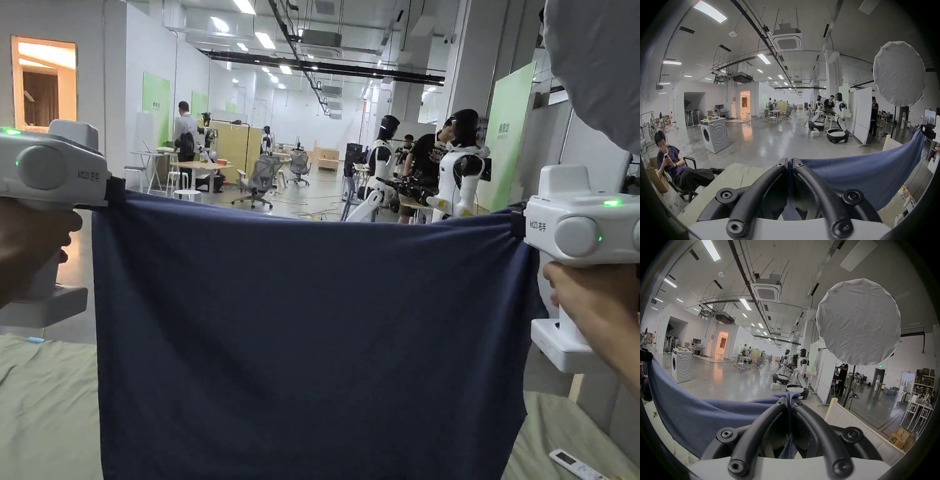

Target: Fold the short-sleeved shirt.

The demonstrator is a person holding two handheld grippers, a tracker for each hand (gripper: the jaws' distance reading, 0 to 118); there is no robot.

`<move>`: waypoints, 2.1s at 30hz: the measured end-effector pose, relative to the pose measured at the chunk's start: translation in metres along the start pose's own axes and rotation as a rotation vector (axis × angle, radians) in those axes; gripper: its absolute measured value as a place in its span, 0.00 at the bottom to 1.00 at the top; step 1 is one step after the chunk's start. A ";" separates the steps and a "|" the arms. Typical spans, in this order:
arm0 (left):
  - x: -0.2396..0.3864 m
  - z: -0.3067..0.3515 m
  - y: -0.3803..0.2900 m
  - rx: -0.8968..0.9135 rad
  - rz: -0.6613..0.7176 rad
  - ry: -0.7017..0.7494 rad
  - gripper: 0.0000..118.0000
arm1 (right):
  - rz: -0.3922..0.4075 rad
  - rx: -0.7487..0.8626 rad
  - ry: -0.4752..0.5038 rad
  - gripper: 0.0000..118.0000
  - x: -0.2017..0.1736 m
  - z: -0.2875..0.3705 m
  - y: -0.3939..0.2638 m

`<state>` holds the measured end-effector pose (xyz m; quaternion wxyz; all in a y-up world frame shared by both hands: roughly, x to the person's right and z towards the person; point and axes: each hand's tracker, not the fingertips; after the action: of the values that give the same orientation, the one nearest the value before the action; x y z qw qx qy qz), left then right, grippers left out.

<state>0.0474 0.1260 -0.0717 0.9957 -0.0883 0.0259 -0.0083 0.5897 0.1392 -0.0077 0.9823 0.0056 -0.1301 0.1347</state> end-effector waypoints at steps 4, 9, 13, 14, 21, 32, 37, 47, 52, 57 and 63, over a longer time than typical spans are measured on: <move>0.000 0.000 -0.030 -0.026 0.008 -0.011 0.04 | -0.011 -0.031 0.010 0.03 -0.003 0.007 -0.030; -0.006 0.001 -0.082 -0.055 0.016 -0.031 0.04 | -0.021 -0.077 0.033 0.03 -0.007 0.031 -0.071; -0.009 0.023 -0.124 -0.092 0.040 -0.048 0.04 | -0.031 -0.103 0.036 0.03 -0.008 0.055 -0.102; -0.010 0.029 -0.132 -0.097 0.042 -0.059 0.04 | -0.023 -0.095 0.038 0.03 -0.006 0.057 -0.110; -0.017 0.091 -0.180 -0.095 0.051 -0.067 0.04 | -0.045 -0.121 0.067 0.03 -0.003 0.119 -0.148; -0.040 0.209 -0.305 -0.173 0.049 -0.073 0.04 | -0.036 -0.253 0.127 0.03 -0.003 0.258 -0.244; -0.048 0.259 -0.373 -0.255 0.068 -0.058 0.04 | -0.022 -0.347 0.129 0.03 -0.012 0.324 -0.295; -0.057 0.305 -0.479 -0.494 0.051 -0.067 0.04 | 0.039 -0.646 0.206 0.03 -0.026 0.397 -0.393; -0.064 0.290 -0.514 -0.587 0.024 -0.072 0.04 | 0.083 -0.797 0.229 0.03 -0.037 0.398 -0.435; -0.061 0.283 -0.532 -0.666 -0.010 -0.056 0.05 | 0.106 -0.893 0.239 0.04 -0.047 0.395 -0.453; -0.056 0.289 -0.530 -0.681 -0.014 -0.059 0.27 | 0.120 -0.925 0.208 0.34 -0.051 0.396 -0.442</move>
<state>-0.0001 -0.3436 0.3083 0.9094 -0.4160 -0.0022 -0.0033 0.5593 -0.3186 0.3720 0.8800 -0.4532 -0.0776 0.1190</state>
